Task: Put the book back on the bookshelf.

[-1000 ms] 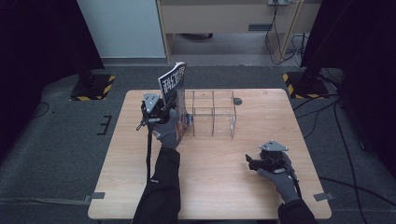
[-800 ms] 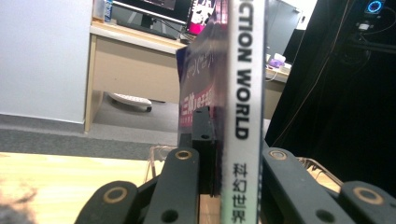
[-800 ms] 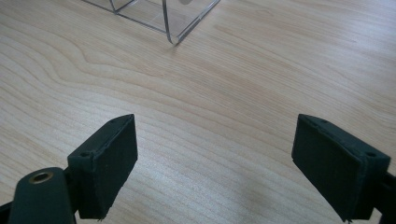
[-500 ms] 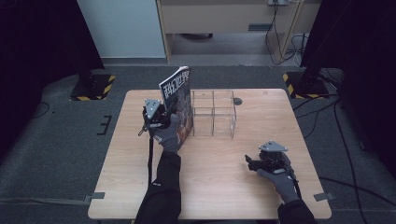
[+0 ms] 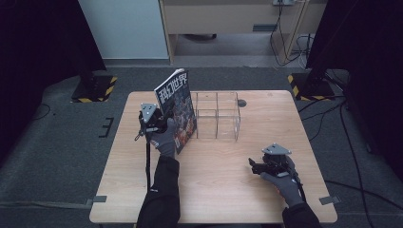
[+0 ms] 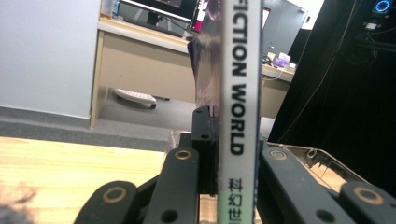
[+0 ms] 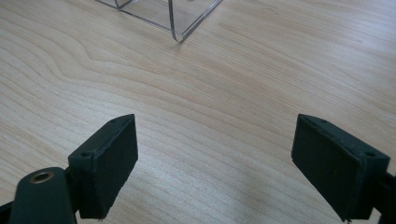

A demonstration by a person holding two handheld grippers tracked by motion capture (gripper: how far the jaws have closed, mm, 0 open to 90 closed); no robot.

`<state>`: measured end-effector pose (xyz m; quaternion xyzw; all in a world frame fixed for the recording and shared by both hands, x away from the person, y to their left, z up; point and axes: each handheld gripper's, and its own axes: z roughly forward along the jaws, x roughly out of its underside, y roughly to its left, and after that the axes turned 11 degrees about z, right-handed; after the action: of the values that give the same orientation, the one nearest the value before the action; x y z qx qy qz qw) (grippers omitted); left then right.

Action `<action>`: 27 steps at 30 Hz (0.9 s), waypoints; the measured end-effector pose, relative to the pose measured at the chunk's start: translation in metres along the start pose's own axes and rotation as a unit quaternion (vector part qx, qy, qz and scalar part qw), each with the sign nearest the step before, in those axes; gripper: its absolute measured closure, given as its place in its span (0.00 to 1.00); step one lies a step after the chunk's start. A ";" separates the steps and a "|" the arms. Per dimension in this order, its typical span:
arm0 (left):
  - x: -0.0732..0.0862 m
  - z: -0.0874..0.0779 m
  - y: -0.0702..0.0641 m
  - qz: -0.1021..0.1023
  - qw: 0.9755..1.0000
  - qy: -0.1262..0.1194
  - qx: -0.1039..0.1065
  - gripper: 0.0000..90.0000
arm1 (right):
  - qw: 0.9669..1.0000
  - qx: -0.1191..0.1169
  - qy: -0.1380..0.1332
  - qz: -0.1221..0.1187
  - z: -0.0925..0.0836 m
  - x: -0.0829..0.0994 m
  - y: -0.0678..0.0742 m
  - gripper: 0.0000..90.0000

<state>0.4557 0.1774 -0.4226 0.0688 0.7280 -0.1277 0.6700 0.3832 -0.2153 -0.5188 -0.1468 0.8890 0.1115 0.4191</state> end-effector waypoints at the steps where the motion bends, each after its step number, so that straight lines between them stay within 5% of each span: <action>1: 0.001 -0.001 0.001 0.001 1.000 0.001 0.000 0.90 | 1.000 0.001 0.001 0.000 0.000 0.000 0.000 0.16; 27: 0.029 -0.038 0.010 -0.011 1.000 0.001 0.018 0.87 | 1.000 0.001 0.007 -0.002 0.002 0.001 0.003 0.16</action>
<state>0.4192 0.1954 -0.4496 0.0730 0.7273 -0.1474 0.6663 0.3830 -0.2121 -0.5211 -0.1486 0.8917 0.1090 0.4134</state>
